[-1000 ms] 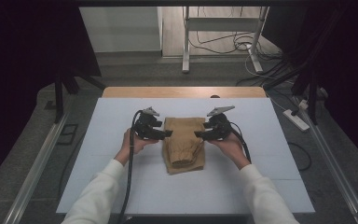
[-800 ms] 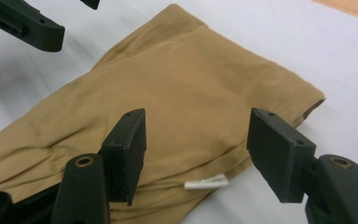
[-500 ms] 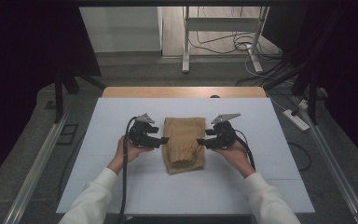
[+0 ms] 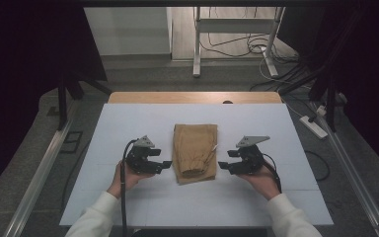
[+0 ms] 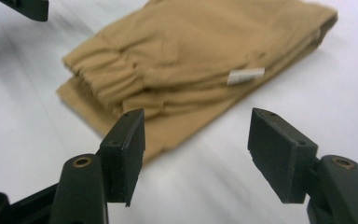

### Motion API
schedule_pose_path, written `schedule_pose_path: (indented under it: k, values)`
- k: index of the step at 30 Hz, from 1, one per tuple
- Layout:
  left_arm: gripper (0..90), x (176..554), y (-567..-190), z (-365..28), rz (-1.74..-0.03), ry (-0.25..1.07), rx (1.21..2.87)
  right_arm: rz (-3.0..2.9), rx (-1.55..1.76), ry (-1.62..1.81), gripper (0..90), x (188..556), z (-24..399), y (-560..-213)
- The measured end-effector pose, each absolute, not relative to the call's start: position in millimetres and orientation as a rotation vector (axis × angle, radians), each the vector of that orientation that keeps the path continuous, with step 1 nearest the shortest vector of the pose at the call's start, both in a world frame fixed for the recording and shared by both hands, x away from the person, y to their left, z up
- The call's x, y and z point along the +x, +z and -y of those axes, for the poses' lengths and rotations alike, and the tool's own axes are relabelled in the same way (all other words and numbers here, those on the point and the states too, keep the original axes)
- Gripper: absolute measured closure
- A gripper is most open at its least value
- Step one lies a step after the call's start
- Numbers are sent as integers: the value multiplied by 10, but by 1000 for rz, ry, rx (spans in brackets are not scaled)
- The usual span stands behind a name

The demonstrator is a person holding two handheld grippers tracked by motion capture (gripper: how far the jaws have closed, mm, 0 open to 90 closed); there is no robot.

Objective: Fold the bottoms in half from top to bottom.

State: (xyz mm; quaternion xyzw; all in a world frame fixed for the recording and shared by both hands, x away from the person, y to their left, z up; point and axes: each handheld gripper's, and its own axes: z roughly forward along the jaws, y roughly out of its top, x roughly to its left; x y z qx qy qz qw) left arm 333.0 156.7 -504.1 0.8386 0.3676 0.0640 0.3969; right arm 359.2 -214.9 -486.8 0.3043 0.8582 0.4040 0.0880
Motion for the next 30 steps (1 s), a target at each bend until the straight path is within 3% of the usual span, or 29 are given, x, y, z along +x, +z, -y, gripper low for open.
schedule_pose_path:
  k: [15, 30]
  values:
    - [290, 2930, -5173, -1751, -974, 165, 2146, -2576, 952, 1154, 366, 3254, 2548, -5040]
    - [288, 2844, -5210, -1933, -1019, 162, 2128, -2556, 956, 1121, 365, 3178, 2749, -5063]
